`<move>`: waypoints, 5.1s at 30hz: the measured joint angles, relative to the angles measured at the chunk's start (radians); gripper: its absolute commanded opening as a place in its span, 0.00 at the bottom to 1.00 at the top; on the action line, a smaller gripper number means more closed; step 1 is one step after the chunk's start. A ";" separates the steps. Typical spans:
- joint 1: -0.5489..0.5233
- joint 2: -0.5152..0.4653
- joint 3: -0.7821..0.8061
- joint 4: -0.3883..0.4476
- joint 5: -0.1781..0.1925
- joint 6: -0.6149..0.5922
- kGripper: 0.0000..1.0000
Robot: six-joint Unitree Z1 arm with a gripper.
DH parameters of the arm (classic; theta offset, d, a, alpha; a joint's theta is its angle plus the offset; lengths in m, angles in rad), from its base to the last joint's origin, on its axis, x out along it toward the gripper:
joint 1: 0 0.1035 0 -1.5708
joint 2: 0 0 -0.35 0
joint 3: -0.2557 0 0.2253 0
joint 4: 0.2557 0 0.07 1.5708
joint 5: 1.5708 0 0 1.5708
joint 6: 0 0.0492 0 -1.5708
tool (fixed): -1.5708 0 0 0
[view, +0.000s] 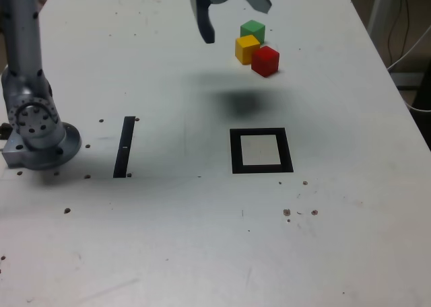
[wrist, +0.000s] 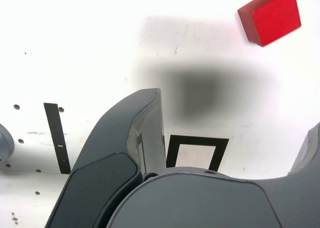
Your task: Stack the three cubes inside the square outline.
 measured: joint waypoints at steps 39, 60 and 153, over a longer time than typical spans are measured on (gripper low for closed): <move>0.008 0.399 -0.261 0.034 0.039 -0.363 0.92; 0.025 0.478 -0.317 0.043 0.036 -0.355 0.66; -0.575 0.212 0.180 -0.269 0.041 -0.493 0.51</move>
